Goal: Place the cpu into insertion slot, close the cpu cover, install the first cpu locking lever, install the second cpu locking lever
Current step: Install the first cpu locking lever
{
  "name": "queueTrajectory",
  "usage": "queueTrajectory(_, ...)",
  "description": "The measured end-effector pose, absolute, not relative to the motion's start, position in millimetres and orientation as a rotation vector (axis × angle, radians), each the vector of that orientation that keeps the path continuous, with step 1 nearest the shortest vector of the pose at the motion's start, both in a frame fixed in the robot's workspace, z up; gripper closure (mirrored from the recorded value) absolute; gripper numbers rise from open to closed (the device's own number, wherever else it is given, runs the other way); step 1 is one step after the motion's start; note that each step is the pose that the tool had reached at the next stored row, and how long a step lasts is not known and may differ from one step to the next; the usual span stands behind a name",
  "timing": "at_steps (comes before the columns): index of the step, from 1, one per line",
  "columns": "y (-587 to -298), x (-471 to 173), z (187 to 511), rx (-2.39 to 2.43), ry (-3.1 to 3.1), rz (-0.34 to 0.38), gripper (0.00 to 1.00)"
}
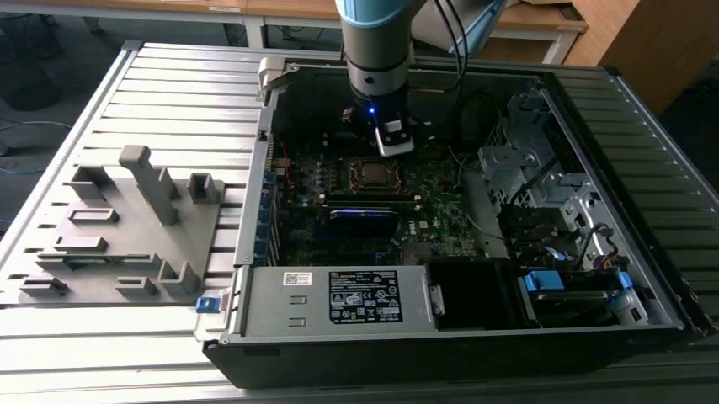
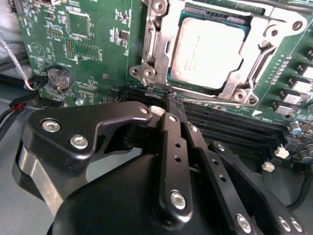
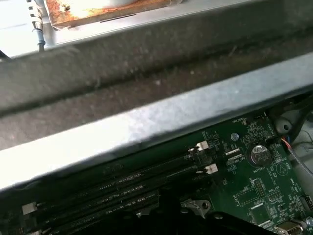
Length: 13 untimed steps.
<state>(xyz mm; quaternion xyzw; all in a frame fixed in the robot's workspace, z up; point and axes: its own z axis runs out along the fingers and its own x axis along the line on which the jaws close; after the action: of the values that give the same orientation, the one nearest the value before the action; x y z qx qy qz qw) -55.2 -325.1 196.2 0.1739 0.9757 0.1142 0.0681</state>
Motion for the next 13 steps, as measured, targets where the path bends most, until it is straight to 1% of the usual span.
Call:
queueTrajectory(9,-324.2,-55.1,200.5,0.532,2.937,0.345,0.89)
queueTrajectory(13,-324.9,-55.2,200.5,0.534,2.936,0.367,0.89)
